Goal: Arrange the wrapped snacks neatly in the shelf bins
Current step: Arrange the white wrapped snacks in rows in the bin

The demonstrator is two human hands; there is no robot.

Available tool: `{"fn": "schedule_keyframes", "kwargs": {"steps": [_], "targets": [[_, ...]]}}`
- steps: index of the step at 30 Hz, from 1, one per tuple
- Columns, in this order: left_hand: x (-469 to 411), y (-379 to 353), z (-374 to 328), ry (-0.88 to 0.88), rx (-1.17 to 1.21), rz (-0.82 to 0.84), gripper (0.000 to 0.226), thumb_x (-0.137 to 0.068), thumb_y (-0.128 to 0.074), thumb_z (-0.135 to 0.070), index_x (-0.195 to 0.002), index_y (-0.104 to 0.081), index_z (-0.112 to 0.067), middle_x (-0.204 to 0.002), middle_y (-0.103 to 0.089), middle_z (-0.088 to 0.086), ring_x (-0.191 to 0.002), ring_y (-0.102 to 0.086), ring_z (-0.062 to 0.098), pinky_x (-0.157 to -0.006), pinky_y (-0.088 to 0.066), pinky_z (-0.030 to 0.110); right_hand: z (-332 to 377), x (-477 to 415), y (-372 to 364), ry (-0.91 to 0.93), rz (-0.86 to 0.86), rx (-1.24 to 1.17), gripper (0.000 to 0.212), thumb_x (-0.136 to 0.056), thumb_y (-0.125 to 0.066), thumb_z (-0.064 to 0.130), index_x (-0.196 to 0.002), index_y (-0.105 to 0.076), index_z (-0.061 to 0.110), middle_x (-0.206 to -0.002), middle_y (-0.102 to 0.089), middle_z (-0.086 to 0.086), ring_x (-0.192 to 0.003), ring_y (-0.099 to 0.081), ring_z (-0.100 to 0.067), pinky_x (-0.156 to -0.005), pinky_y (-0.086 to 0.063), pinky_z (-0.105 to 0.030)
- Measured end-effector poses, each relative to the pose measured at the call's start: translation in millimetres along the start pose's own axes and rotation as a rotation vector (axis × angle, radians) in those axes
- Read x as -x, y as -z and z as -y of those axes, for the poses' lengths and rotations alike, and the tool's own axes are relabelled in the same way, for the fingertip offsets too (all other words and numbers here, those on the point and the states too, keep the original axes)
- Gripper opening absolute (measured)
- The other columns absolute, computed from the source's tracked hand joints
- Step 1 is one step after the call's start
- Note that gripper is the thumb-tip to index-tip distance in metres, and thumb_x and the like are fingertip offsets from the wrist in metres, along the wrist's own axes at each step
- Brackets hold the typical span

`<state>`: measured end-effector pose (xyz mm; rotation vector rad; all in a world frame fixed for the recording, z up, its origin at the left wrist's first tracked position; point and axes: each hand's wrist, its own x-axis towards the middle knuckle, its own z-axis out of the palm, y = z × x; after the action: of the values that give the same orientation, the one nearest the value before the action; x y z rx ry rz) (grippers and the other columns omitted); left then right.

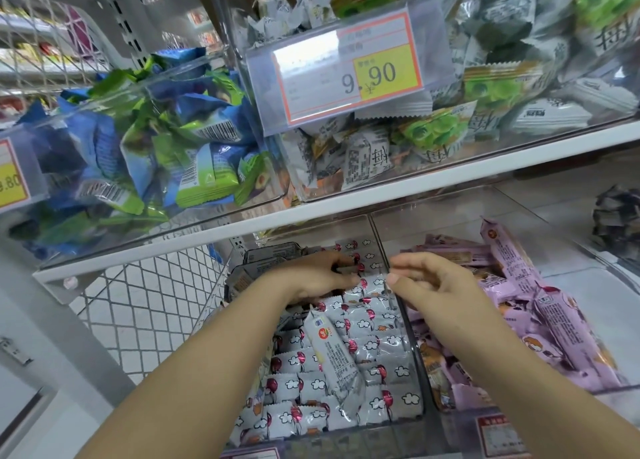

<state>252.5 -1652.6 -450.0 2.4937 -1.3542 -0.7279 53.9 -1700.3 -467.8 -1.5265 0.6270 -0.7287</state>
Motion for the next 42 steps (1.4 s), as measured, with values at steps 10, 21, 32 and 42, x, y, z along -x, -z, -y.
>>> {"fn": "schedule_keyframes", "kwargs": {"steps": [10, 21, 32, 42], "targets": [[26, 12, -13, 0.006, -0.021, -0.132, 0.048, -0.090, -0.055, -0.042, -0.133, -0.043, -0.023, -0.132, -0.051, -0.002, -0.097, -0.063, 0.016, -0.080, -0.051, 0.026, 5, 3, -5, 0.048, -0.006, 0.087, 0.019, -0.086, -0.065, 0.021, -0.104, -0.063, 0.026, -0.092, -0.065, 0.010, -0.083, -0.062, -0.006, -0.069, -0.045, -0.017], [172, -8, 37, -0.041, 0.300, -0.665, 0.024, -0.088, -0.060, -0.031, -0.112, -0.058, -0.031, -0.101, -0.060, -0.018, -0.091, -0.058, -0.002, -0.081, -0.049, 0.027, 19, 39, -44, 0.342, 0.184, 0.778, 0.038, -0.083, -0.062, 0.045, -0.117, -0.060, 0.028, -0.090, -0.061, 0.016, -0.093, -0.058, -0.009, -0.104, -0.036, -0.035], [181, -33, 58, 0.076, -0.240, -0.462, 0.076, -0.072, -0.048, -0.076, -0.136, -0.038, -0.037, -0.139, -0.035, -0.011, -0.129, -0.031, 0.014, -0.107, -0.029, 0.038, 21, 30, -68, 0.274, 0.198, 0.845, 0.046, -0.081, -0.064, 0.030, -0.126, -0.054, 0.030, -0.102, -0.060, 0.010, -0.084, -0.060, -0.010, -0.079, -0.047, -0.027], [184, -50, 62, 0.059, -0.445, -0.573, 0.069, -0.077, -0.042, -0.074, -0.137, -0.032, -0.042, -0.120, -0.041, -0.001, -0.123, -0.031, 0.023, -0.111, -0.016, 0.051, 24, 33, -48, 0.359, -0.025, 0.236, 0.058, -0.084, -0.061, -0.003, -0.121, -0.041, 0.037, -0.093, -0.052, 0.009, -0.067, -0.054, -0.001, -0.061, -0.047, -0.010]]}}
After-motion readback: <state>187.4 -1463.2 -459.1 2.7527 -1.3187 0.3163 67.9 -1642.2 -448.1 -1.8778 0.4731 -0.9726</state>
